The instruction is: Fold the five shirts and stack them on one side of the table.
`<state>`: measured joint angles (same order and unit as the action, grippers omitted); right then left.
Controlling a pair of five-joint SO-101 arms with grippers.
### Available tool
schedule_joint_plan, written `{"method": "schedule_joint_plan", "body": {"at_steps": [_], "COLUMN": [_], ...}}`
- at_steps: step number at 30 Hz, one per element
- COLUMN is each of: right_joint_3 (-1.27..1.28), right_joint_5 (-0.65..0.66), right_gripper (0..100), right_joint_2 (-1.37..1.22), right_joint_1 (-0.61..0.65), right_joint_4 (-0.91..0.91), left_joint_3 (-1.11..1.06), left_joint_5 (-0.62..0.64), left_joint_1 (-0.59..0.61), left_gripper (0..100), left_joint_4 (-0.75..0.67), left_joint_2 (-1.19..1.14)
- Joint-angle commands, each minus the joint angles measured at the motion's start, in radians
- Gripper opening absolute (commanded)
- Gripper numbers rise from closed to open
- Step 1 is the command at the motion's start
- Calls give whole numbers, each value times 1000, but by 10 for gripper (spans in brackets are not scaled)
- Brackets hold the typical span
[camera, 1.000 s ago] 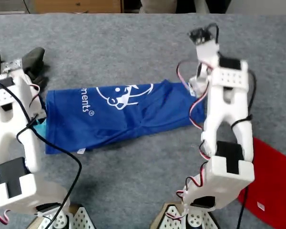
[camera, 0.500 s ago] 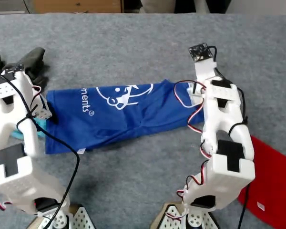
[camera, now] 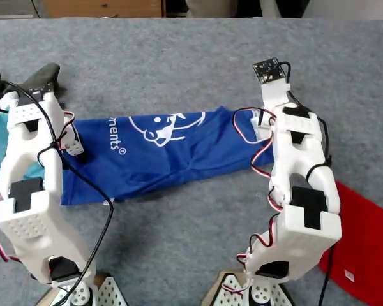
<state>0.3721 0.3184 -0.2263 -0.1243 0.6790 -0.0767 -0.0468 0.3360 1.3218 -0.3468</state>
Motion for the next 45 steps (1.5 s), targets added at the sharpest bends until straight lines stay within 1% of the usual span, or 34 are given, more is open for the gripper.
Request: {"method": "schedule_joint_plan", "body": {"at_steps": [1,4,9,11,14,16,22,24,27,32,35,39,42,45], "right_joint_3": [-44,-44,-44,-44,-44,-44,-45,-61,-93,-127,-127,-127,-127,-127], "right_joint_5": [-5,-5,-5,-5,-5,-5,-17,-66,-160,-255,-259,-259,-259,-259], "right_gripper": [12,12,12,12,12,12,12,12,12,12,12,12,12,12], "right_joint_2": [4,4,4,4,4,4,12,12,12,4,4,2,1,-4], "right_joint_1": [-12,-12,-10,-10,-10,-10,-39,-70,-142,-257,-300,-331,-361,-386], "right_joint_4": [-17,-17,-17,-17,-18,-18,-18,-20,-18,-58,-94,-127,-157,-176], "left_joint_3": [43,48,54,54,54,52,54,54,104,287,411,548,611,658], "left_joint_5": [6,6,6,6,5,5,5,5,3,3,5,6,37,86], "left_joint_1": [18,29,34,31,28,14,-35,-57,-91,-161,-221,-339,-450,-526], "left_gripper": [153,153,150,114,12,36,18,18,18,18,18,18,18,18], "left_joint_4": [-31,-60,-63,-63,-63,-57,-54,-48,32,176,255,341,370,364], "left_joint_2": [-10,-24,-21,-19,-19,-21,-16,-16,13,88,119,124,124,122]}}
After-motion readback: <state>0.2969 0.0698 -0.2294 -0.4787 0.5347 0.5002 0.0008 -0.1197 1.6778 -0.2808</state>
